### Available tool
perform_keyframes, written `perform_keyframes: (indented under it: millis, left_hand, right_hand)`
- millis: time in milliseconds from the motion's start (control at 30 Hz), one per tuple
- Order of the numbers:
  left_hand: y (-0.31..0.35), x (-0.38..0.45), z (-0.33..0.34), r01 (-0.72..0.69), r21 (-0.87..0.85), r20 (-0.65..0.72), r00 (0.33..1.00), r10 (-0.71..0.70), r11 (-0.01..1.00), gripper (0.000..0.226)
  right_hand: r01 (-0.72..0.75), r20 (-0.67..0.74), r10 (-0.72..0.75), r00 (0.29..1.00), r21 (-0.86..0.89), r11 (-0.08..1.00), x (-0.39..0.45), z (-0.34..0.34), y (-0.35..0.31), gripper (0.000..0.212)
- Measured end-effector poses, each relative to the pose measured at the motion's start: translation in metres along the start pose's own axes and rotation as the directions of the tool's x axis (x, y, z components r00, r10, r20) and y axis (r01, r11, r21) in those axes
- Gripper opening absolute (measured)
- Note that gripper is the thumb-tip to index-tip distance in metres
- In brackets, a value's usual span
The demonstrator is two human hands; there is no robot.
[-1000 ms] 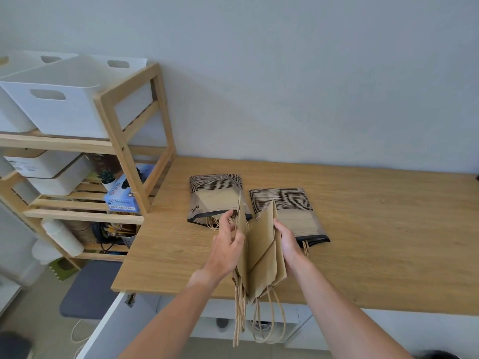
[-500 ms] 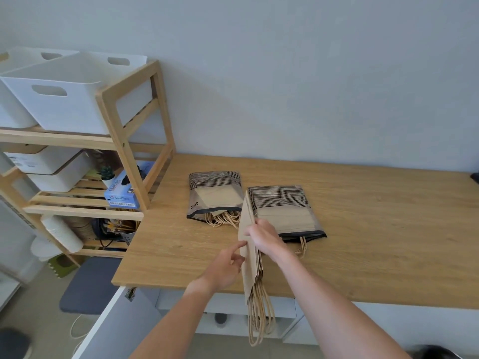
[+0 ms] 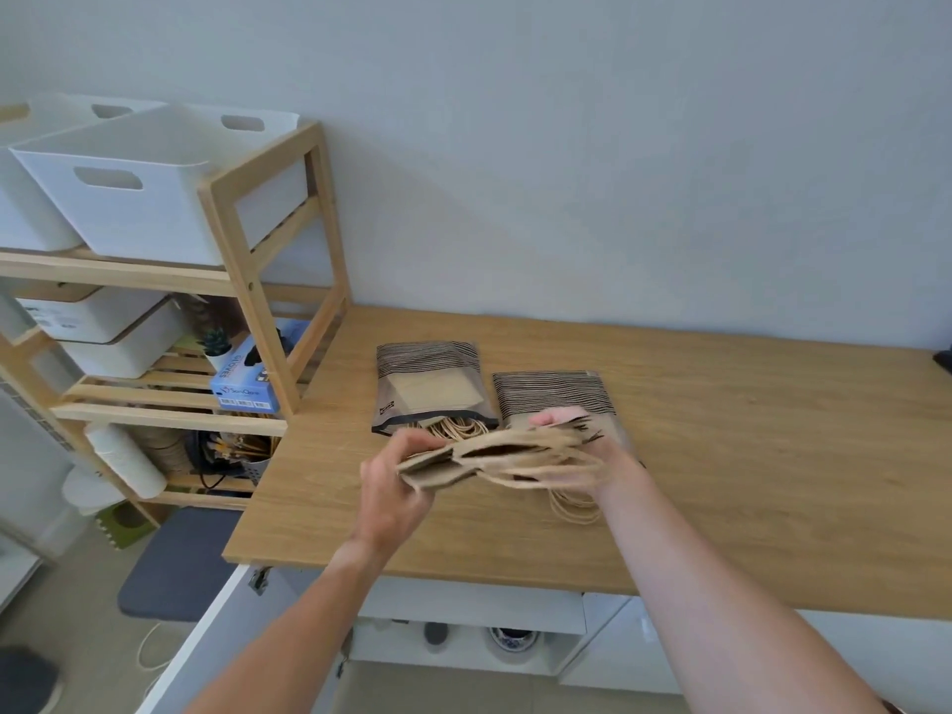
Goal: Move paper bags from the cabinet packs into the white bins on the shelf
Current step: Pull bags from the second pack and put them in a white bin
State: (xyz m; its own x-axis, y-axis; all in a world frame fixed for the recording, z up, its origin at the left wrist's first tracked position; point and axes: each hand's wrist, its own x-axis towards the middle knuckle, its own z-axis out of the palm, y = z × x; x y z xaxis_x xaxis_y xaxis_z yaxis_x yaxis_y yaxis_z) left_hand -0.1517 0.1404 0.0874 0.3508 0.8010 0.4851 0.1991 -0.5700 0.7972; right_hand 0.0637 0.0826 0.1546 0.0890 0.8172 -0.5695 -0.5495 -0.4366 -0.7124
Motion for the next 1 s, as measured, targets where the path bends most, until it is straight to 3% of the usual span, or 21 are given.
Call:
perform_keyframes:
  millis: [33, 133, 233, 333, 467, 500, 567, 633, 700, 833, 933, 1000]
  left_hand:
    - [0.002, 0.001, -0.001, 0.048, -0.070, -0.058, 0.997, -0.052, 0.996, 0.035]
    - [0.000, 0.002, 0.002, 0.150, -0.204, -0.154, 0.971, -0.183, 0.967, 0.049]
    - [0.003, 0.008, 0.005, 0.179, -0.253, -0.185, 0.956, -0.230, 0.951, 0.052]
    - [-0.004, 0.012, 0.002, 0.262, -0.256, -0.094, 0.951, -0.294, 0.930, 0.055]
    - [-0.024, 0.019, -0.002, 0.459, -0.091, 0.006, 0.888, -0.460, 0.884, 0.054]
    - [-0.025, 0.018, -0.003, 0.478, -0.083, 0.007, 0.878, -0.479, 0.874, 0.052]
    - [-0.029, 0.017, -0.004, 0.477, -0.058, -0.019, 0.878, -0.479, 0.877, 0.048]
    - [-0.032, 0.015, -0.007, 0.464, -0.028, -0.036, 0.885, -0.464, 0.886, 0.049]
    - [-0.030, 0.014, -0.010, 0.442, -0.003, -0.043, 0.896, -0.442, 0.897, 0.060]
    - [-0.036, 0.029, -0.022, 0.168, 0.206, -0.025, 0.986, -0.167, 0.964, 0.080]
    - [-0.037, 0.057, -0.041, 0.014, 0.433, 0.197, 0.974, -0.110, 0.901, 0.055]
    - [-0.034, 0.072, -0.049, 0.019, 0.565, 0.321, 0.916, -0.242, 0.825, 0.044]
  right_hand:
    - [0.005, -0.005, -0.005, 1.000, 0.089, 0.996, 0.005, 0.002, 0.004, 0.022]
    - [0.153, -0.257, -0.113, 0.960, 0.141, 0.978, 0.024, 0.009, 0.020, 0.031]
    - [0.237, -0.283, -0.195, 0.939, 0.120, 0.964, 0.039, 0.018, 0.035, 0.051]
    - [0.255, -0.347, -0.211, 0.914, 0.086, 0.963, 0.054, 0.017, 0.047, 0.061]
    - [0.236, -0.410, -0.190, 0.892, 0.064, 0.970, 0.079, 0.002, 0.064, 0.117]
    - [0.214, -0.412, -0.180, 0.893, 0.037, 0.976, 0.075, 0.007, 0.064, 0.123]
    - [0.177, -0.402, -0.169, 0.900, -0.016, 0.984, 0.066, 0.018, 0.061, 0.112]
    - [0.222, -0.412, -0.221, 0.884, -0.047, 0.974, 0.067, 0.023, 0.064, 0.083]
    - [0.265, -0.424, -0.273, 0.864, -0.079, 0.961, 0.075, 0.021, 0.071, 0.070]
    - [0.312, -0.379, -0.372, 0.848, -0.211, 0.926, 0.074, 0.015, 0.060, 0.051]
    - [0.427, -0.132, -0.518, 0.845, -0.416, 0.803, 0.057, 0.010, 0.027, 0.029]
    - [0.399, 0.079, -0.501, 0.862, -0.715, 0.574, 0.051, 0.009, 0.005, 0.026]
